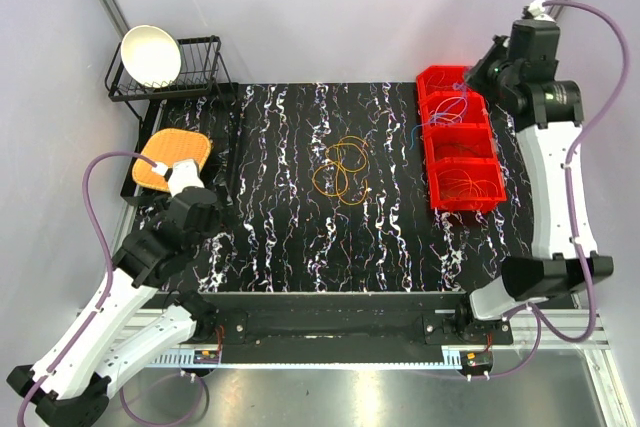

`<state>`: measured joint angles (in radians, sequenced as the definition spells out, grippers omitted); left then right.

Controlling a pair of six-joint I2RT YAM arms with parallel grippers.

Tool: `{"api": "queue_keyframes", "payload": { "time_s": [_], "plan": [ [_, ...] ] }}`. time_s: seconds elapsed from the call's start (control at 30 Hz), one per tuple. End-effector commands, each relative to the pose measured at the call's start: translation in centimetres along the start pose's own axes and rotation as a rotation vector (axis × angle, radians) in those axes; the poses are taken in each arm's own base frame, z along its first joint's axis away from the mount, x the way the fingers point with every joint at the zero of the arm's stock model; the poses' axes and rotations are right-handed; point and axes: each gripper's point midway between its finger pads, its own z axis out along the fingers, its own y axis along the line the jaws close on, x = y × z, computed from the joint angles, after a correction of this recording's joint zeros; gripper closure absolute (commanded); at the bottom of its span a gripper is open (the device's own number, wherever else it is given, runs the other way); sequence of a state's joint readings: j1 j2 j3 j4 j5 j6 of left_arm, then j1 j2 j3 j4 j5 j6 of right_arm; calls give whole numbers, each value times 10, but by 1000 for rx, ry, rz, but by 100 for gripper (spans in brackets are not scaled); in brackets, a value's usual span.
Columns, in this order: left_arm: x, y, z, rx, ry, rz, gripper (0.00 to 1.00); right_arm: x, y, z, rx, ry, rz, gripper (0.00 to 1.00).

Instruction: Untangle the cables

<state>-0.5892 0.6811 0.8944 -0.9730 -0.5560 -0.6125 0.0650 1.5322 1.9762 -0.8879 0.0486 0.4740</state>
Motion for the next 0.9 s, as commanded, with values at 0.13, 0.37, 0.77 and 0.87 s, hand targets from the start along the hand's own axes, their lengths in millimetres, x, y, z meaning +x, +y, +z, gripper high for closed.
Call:
{"api": "queue_keyframes", "payload": {
  "time_s": [0.13,0.37,0.77,0.87],
  "plan": [
    [-9,-1,2,-9,-27,8,1,-31,-31,-44,136,-164,-29,100],
    [-9,-2,2,-7,-25,9,1,-25,-51,-52,203,-172,-47,100],
    [-3,-7,8,-3,12,40,1,-9,-87,-54,330,-169,-47,100],
    [-2,-8,9,-5,16,45,1,-5,-93,-55,351,-165,-46,100]
  ]
}}
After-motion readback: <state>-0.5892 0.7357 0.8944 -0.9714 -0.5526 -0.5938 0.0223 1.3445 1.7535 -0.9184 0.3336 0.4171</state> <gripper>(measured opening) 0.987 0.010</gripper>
